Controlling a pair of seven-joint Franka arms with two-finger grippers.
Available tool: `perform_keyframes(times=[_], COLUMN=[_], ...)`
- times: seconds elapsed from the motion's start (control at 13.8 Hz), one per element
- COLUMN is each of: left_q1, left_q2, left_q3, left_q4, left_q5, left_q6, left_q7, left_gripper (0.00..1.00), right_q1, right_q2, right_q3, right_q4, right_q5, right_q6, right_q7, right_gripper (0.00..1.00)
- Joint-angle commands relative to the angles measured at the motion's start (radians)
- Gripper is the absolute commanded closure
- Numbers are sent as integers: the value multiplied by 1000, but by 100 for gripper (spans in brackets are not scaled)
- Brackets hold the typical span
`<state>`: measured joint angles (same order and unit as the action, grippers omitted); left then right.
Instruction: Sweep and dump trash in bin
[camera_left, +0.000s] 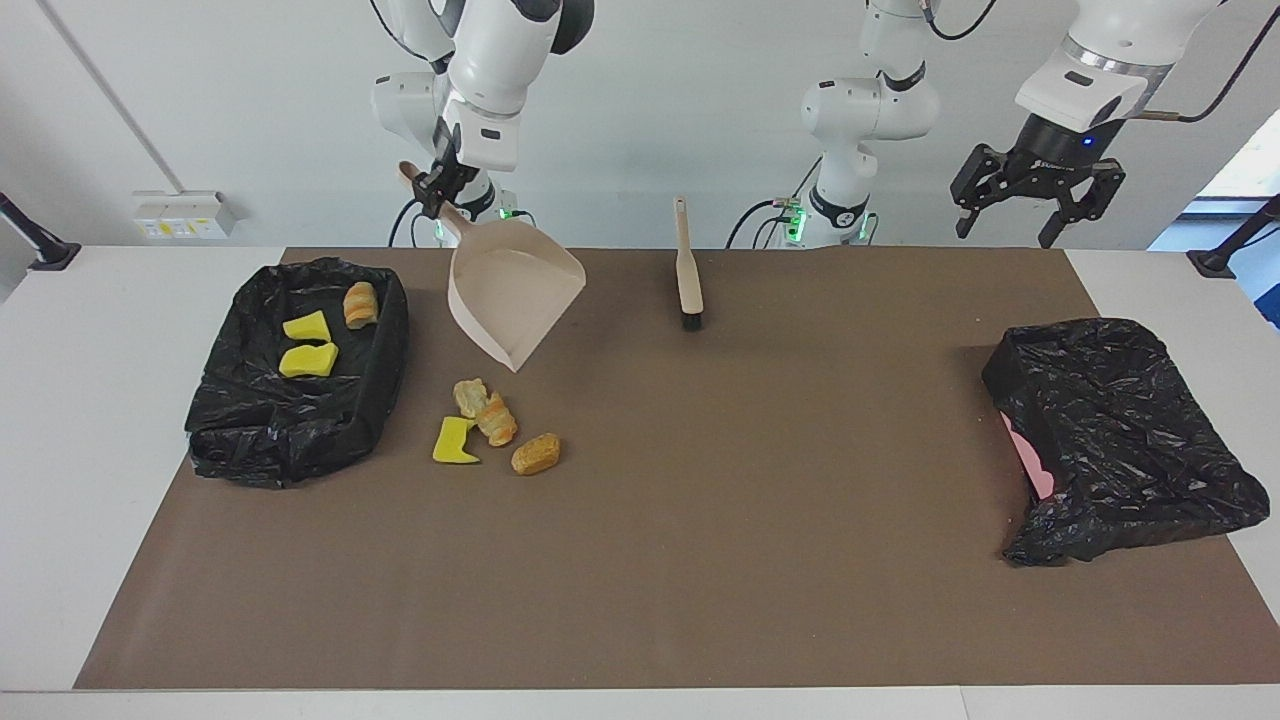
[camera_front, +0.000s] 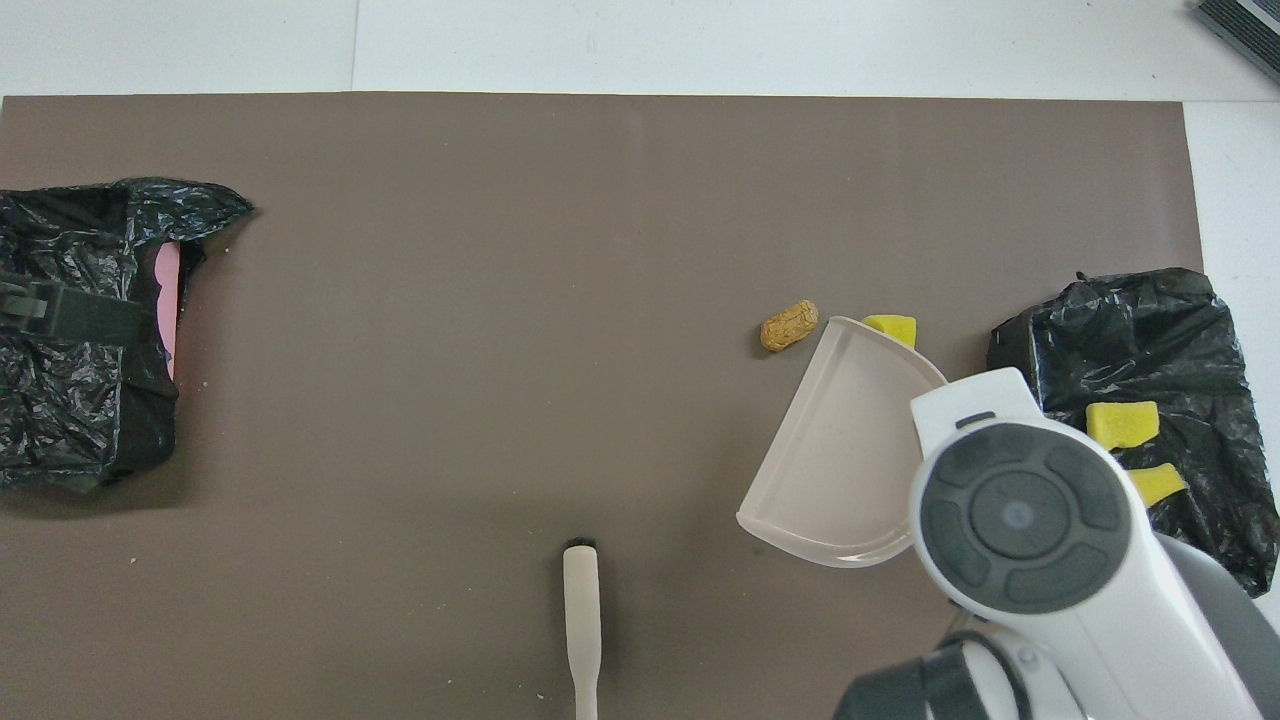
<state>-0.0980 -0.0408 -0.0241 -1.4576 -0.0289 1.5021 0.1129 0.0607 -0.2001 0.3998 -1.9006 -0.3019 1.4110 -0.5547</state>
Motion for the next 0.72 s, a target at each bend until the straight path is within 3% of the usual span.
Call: perform_keyframes(times=[0.0, 0.14, 0.29, 0.51, 0.65], left_q1=[14, 14, 15, 14, 15], left_q2=[-4, -14, -25, -25, -25], left_q3=[-5, -5, -5, -5, -5], left_q4=[19, 11, -7, -9, -9], left_q5=[-5, -5, -5, -5, -5], left_q6=[-48, -83, -80, -86, -85], left_q7=[33, 34, 37, 37, 37], left_gripper=[0, 0, 0, 0, 0], right_q1=[48, 65, 109, 148, 153], right_q2=[149, 217, 336, 502, 557], right_q3=[2, 2, 2, 1, 1], right_q4=[135, 173, 254, 425, 445], right_q5=[52, 108, 135, 129, 127], right_q6=[-6, 89, 152, 183, 276], right_q7=[236, 524, 784, 910, 958], right_gripper=[100, 100, 100, 100, 100])
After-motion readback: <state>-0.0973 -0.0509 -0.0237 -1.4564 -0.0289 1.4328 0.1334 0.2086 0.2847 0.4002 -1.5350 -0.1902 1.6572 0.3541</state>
